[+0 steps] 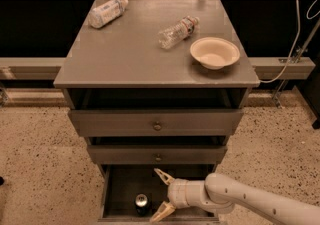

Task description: Pick pepsi can from bottom drawer and place on counter

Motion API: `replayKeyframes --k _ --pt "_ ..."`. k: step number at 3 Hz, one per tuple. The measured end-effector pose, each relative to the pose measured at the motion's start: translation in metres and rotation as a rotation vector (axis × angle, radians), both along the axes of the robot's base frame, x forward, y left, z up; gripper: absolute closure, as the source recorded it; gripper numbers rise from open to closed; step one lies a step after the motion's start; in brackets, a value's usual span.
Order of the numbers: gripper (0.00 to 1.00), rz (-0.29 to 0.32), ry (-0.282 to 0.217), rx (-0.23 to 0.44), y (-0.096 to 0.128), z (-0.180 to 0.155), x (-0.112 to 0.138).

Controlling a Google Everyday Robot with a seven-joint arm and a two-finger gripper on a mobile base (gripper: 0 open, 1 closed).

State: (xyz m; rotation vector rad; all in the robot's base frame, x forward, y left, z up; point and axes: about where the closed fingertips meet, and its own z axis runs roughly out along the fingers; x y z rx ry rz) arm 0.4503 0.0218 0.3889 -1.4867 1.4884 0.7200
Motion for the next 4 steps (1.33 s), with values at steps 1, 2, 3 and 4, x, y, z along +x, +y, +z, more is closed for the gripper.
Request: replayKeyframes --k 1,2,3,4 --pt "0.0 0.0 0.0 0.0 0.0 0.0 0.0" --pt "0.0 0.034 -0.013 0.041 0.011 -0.011 0.0" --pt "0.0 0.072 -0.031 0.132 0.028 -0.048 0.011" --pt "0.0 0.072 -0.015 0.125 0.034 -0.055 0.017"
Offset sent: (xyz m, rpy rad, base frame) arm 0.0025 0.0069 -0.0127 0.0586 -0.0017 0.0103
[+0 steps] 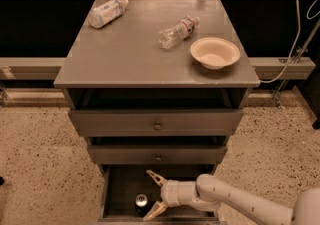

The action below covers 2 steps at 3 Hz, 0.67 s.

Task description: Pick pepsi can from bottom drawer and place on counter

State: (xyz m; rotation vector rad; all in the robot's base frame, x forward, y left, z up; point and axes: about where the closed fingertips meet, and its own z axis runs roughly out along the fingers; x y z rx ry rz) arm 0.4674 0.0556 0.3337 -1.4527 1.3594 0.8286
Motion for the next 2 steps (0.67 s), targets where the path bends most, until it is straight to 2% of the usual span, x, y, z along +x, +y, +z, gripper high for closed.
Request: replayKeyframes --k 2 --pt "0.0 -0.007 0.032 -0.012 0.0086 -0.0112 0.0083"
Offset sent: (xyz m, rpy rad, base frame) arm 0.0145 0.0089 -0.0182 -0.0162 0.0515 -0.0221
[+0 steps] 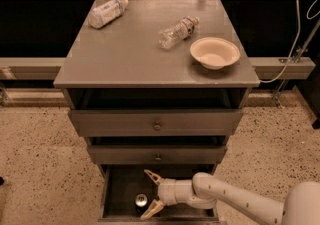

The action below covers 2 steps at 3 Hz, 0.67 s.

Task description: Pick pepsi can from bottom drawer and place on counter

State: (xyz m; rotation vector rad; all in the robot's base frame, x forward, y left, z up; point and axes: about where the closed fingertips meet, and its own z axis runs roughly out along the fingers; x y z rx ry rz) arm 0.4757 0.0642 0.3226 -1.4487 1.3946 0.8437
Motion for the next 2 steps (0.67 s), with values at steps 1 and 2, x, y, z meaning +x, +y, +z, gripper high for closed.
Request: replayKeyframes --k 1,2 --pt "0.0 -0.018 0.02 -0.003 0.001 -0.009 0.005" --pt "0.0 -0.014 0.029 0.015 -0.001 -0.025 0.006"
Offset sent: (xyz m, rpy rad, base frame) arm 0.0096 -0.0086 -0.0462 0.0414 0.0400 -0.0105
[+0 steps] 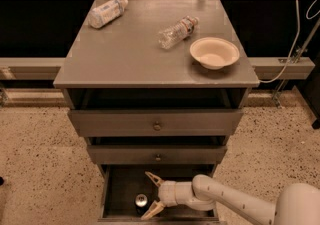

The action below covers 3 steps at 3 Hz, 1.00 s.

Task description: Pick pepsi can from bottom drawer and place on counter

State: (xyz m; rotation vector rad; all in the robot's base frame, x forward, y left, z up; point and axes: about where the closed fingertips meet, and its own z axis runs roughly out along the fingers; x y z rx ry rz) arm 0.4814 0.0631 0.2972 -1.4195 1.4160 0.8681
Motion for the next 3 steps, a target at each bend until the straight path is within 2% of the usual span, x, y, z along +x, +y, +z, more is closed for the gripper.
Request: replayKeyframes --k 1,2,3 --pt "0.0 0.009 0.003 0.024 -0.003 -0.016 0.001" --pt "0.04 0.003 0.031 0.037 -0.005 -0.035 0.003" --pt "0.15 -0.009 0.06 0.033 -0.004 -0.048 0.006"
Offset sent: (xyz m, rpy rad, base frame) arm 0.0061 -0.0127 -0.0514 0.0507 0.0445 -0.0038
